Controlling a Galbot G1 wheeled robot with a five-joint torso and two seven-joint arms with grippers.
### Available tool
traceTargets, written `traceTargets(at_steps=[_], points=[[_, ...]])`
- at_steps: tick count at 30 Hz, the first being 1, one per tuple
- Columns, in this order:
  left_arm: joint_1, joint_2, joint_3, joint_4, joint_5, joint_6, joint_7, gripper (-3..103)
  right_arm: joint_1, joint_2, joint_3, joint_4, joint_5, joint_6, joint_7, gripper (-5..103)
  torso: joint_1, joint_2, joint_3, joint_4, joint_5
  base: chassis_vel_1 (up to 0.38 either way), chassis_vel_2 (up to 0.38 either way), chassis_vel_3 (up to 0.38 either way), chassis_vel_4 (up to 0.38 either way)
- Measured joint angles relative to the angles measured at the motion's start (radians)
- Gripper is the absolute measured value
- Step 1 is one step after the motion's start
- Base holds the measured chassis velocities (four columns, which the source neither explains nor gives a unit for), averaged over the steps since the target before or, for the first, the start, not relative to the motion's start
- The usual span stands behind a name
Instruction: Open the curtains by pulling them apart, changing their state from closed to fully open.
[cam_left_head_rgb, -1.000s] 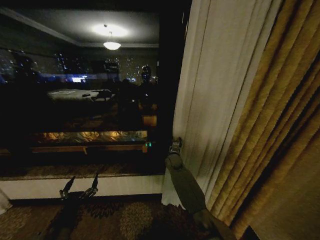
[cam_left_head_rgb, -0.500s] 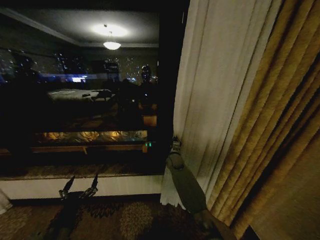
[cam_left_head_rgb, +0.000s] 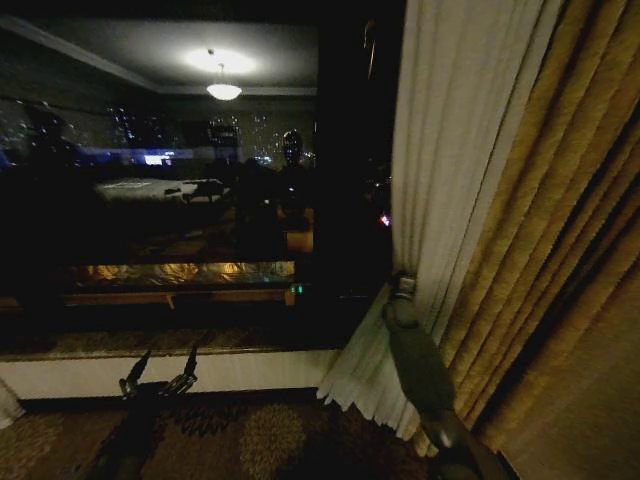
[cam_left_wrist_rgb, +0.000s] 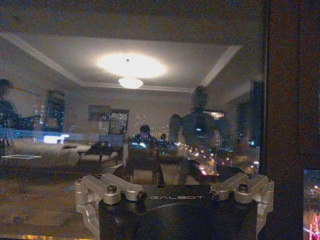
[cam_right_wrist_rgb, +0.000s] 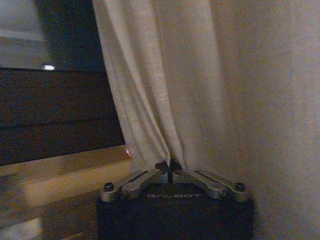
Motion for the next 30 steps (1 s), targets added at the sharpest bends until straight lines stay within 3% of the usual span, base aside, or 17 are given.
traceTargets(at_steps=[14, 19, 24, 30], points=[[0.016, -0.001, -0.007, -0.001, -0.017, -0.025, 0.003, 100, 0.089, -0.103, 0.125, -0.202, -0.005, 0.077, 0.233, 0, 0.0, 0.0, 0.0, 0.0002, -0.0003, 0.0, 0.0, 0.0, 0.0], [0.021, 0.001, -0.014, -0.001, -0.031, -0.03, 0.004, 100, 0.092, -0.14, 0.155, -0.221, 0.01, 0.083, 0.267, 0, 0.0, 0.0, 0.0, -0.0001, -0.0003, 0.0, 0.0, 0.0, 0.0], [0.02, 0.005, -0.016, -0.001, -0.035, -0.032, 0.004, 100, 0.035, -0.148, 0.135, -0.118, 0.029, 0.032, 0.209, 0, 0.0, 0.0, 0.0, -0.0005, 0.0002, 0.0, 0.0, 0.0, 0.0], [0.017, 0.005, -0.012, -0.012, -0.037, -0.031, 0.004, 100, -0.105, -0.098, 0.112, 0.152, 0.049, -0.075, 0.084, 0, 0.0, 0.0, 0.0, 0.0, 0.0, 0.0, 0.0, 0.0, 0.0]])
